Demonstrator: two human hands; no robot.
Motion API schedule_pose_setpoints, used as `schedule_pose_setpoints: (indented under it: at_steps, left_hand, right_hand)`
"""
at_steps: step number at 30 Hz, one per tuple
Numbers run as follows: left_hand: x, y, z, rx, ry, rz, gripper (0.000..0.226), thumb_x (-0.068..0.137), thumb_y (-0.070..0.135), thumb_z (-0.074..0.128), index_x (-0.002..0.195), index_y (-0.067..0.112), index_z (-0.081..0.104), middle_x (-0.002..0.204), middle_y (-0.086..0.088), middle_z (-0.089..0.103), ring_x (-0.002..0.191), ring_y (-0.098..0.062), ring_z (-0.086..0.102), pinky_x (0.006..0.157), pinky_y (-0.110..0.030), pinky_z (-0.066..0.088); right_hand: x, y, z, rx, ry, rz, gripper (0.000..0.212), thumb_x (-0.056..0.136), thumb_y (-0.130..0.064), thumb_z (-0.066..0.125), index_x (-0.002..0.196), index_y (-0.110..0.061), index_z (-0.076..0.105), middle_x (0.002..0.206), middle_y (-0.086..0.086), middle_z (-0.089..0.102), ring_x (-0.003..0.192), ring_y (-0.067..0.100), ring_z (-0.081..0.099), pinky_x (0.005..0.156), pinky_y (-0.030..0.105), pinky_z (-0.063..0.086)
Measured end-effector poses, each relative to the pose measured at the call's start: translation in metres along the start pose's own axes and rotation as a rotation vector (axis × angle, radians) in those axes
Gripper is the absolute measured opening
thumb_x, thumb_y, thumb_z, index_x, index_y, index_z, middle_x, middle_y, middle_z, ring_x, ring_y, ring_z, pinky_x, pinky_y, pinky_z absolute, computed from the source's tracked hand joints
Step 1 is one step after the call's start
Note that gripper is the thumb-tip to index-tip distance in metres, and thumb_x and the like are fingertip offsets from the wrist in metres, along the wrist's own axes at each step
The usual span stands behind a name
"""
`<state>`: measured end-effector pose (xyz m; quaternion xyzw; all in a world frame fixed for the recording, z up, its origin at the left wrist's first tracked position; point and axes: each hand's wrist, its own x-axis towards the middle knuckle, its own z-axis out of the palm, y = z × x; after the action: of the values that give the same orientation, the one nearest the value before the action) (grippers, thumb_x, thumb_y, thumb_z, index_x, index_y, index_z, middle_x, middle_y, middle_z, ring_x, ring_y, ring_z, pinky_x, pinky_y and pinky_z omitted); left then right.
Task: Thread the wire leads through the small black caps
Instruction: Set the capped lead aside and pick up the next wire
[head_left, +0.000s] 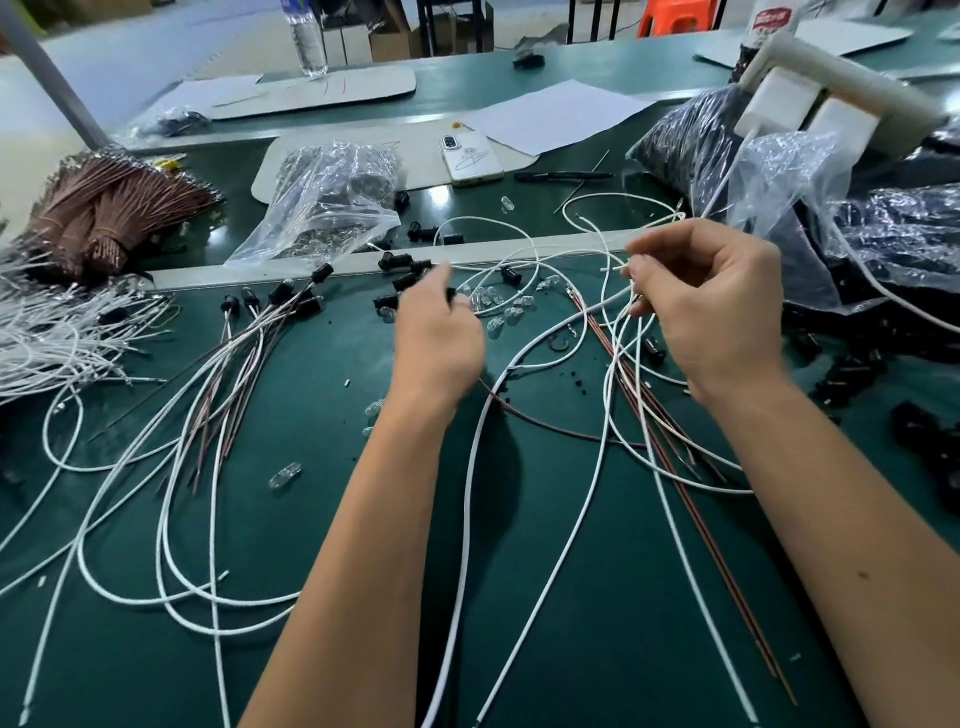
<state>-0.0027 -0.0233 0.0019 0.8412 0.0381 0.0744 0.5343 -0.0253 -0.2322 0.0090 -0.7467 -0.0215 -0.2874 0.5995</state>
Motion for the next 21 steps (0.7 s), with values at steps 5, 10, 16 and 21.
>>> schedule_pose_setpoints:
  at_steps: [5, 10, 16, 21]
  left_hand:
    - [-0.012, 0.004, 0.016, -0.253, -0.169, 0.044, 0.065, 0.089, 0.001, 0.073, 0.147, 0.014, 0.048, 0.086, -0.001, 0.066, 0.072, -0.018, 0.067, 0.077, -0.04, 0.061]
    - [-0.017, 0.008, 0.015, -0.396, -0.208, 0.107, 0.032, 0.075, -0.007, 0.082, 0.099, 0.012, 0.072, 0.09, -0.007, 0.078, 0.086, -0.019, 0.075, 0.084, -0.033, 0.06]
    - [-0.017, 0.01, 0.012, -0.531, -0.223, 0.123, 0.023, 0.076, -0.016, 0.076, 0.088, 0.002, 0.071, 0.092, -0.012, 0.077, 0.087, -0.019, 0.074, 0.08, -0.025, 0.057]
    - [-0.016, 0.009, 0.011, -0.539, -0.223, 0.161, 0.021, 0.077, -0.016, 0.075, 0.089, 0.001, 0.071, 0.093, -0.009, 0.078, 0.088, -0.019, 0.075, 0.079, -0.024, 0.057]
  right_hand:
    - [-0.001, -0.007, 0.002, 0.168, -0.05, 0.049, 0.013, 0.086, -0.006, 0.077, 0.096, -0.015, 0.076, 0.078, 0.006, 0.076, 0.065, 0.023, 0.069, 0.059, 0.03, 0.056]
    - [-0.003, -0.01, 0.003, 0.132, -0.169, 0.03, 0.008, 0.092, -0.004, 0.075, 0.093, -0.012, 0.075, 0.081, 0.007, 0.078, 0.065, 0.02, 0.071, 0.052, 0.027, 0.057]
    - [-0.006, -0.01, 0.004, 0.032, -0.351, -0.02, 0.01, 0.097, -0.015, 0.07, 0.091, -0.023, 0.071, 0.076, 0.007, 0.07, 0.059, 0.023, 0.068, 0.043, 0.031, 0.054]
    - [-0.006, -0.008, 0.005, -0.114, -0.362, -0.08, 0.012, 0.098, -0.021, 0.069, 0.089, -0.029, 0.068, 0.066, 0.001, 0.066, 0.047, 0.019, 0.062, 0.038, 0.028, 0.048]
